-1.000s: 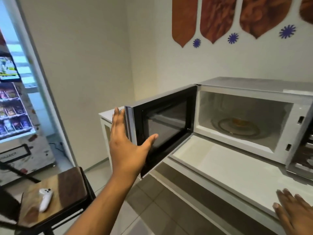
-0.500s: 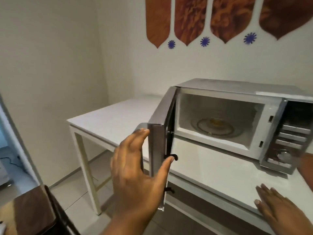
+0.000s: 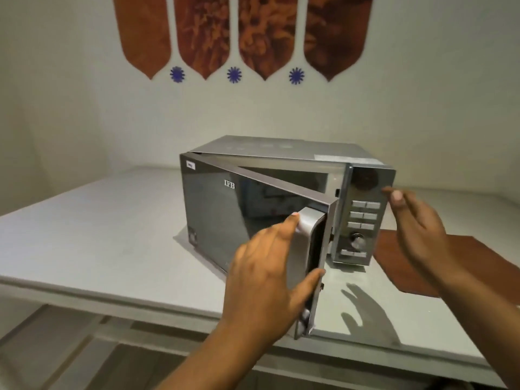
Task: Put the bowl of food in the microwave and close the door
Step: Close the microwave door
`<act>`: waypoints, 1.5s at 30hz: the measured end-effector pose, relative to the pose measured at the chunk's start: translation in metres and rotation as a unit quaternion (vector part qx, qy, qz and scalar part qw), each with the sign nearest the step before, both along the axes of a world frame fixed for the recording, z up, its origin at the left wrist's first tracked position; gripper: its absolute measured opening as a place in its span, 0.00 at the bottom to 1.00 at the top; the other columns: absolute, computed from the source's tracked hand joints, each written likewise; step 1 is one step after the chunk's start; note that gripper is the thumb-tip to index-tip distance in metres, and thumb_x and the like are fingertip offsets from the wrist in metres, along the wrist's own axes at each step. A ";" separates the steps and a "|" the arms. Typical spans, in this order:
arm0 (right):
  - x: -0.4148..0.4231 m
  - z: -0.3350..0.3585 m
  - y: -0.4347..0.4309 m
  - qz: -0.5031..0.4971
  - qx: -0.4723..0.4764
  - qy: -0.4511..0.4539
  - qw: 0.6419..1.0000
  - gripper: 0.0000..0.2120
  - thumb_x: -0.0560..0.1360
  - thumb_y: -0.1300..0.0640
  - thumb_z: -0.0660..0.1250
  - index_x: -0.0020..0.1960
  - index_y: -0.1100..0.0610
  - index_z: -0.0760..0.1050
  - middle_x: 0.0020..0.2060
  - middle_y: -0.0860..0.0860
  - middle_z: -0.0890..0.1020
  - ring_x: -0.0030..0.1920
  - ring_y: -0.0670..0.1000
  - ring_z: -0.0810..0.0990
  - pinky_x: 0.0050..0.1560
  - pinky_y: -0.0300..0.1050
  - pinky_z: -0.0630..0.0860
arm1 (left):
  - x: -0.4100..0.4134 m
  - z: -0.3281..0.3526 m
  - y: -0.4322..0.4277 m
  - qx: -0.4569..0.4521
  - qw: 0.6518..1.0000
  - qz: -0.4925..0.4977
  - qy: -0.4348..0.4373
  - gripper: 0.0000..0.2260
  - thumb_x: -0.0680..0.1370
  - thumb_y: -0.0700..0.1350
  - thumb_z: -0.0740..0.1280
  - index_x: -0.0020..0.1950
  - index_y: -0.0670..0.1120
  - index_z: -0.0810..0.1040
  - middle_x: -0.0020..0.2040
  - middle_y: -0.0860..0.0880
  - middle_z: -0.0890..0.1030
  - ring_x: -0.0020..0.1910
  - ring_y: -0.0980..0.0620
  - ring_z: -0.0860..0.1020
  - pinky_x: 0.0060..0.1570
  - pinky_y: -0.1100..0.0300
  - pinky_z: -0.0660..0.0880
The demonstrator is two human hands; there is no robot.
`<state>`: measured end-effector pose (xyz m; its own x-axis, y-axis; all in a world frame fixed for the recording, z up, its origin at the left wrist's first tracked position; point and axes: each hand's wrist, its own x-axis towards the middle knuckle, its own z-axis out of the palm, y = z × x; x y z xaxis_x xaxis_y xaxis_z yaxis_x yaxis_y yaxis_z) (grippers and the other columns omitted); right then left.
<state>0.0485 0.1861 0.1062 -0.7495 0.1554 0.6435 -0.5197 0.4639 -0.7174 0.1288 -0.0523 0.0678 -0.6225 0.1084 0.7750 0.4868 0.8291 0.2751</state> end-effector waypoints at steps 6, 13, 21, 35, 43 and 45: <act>-0.049 0.040 0.015 -0.059 0.191 -0.019 0.980 0.46 0.71 0.25 0.44 0.74 0.57 0.65 0.73 0.56 0.68 0.76 0.56 0.59 0.75 0.57 0.57 | -0.052 -0.010 -0.005 -0.052 0.996 -0.035 -0.064 0.38 0.75 0.73 0.50 0.79 0.55 0.48 0.69 0.52 0.74 0.65 0.53 0.71 0.61 0.56 0.66; -0.088 0.039 0.021 -0.103 0.363 -0.085 0.922 0.55 0.64 0.19 0.40 0.75 0.58 0.60 0.75 0.58 0.65 0.76 0.57 0.60 0.76 0.57 0.54 | -0.119 -0.026 -0.031 -0.200 0.965 0.019 -0.168 0.37 0.78 0.66 0.54 0.80 0.49 0.48 0.81 0.49 0.50 0.79 0.50 0.50 0.74 0.53 0.51; -0.104 0.016 0.021 -0.204 0.429 -0.054 0.878 0.61 0.54 0.16 0.58 0.75 0.51 0.51 0.75 0.54 0.61 0.75 0.58 0.58 0.74 0.57 0.58 | -0.162 -0.042 -0.041 -0.216 0.951 0.016 -0.219 0.39 0.79 0.62 0.59 0.79 0.47 0.41 0.80 0.49 0.40 0.79 0.49 0.43 0.75 0.53 0.46; -0.110 0.005 0.010 -0.276 0.423 0.003 0.863 0.54 0.60 0.22 0.61 0.73 0.56 0.55 0.71 0.58 0.66 0.72 0.59 0.63 0.71 0.59 0.65 | -0.180 -0.057 -0.036 -0.179 0.956 0.013 -0.234 0.40 0.78 0.62 0.61 0.80 0.49 0.41 0.79 0.51 0.36 0.79 0.49 0.45 0.74 0.52 0.48; -0.099 -0.022 0.003 -0.255 0.411 -0.045 0.874 0.49 0.70 0.27 0.52 0.78 0.55 0.39 0.80 0.53 0.44 0.79 0.54 0.41 0.76 0.55 0.47 | -0.174 -0.060 -0.026 -0.162 0.950 0.034 -0.266 0.41 0.77 0.65 0.59 0.79 0.49 0.38 0.79 0.51 0.34 0.78 0.49 0.40 0.76 0.50 0.48; -0.091 -0.042 -0.004 -0.235 0.386 -0.070 0.889 0.47 0.72 0.28 0.53 0.78 0.55 0.39 0.80 0.54 0.42 0.79 0.54 0.42 0.76 0.53 0.47 | -0.169 -0.064 -0.024 -0.153 0.949 0.032 -0.274 0.41 0.78 0.65 0.58 0.79 0.48 0.39 0.79 0.50 0.35 0.78 0.48 0.41 0.75 0.51 0.48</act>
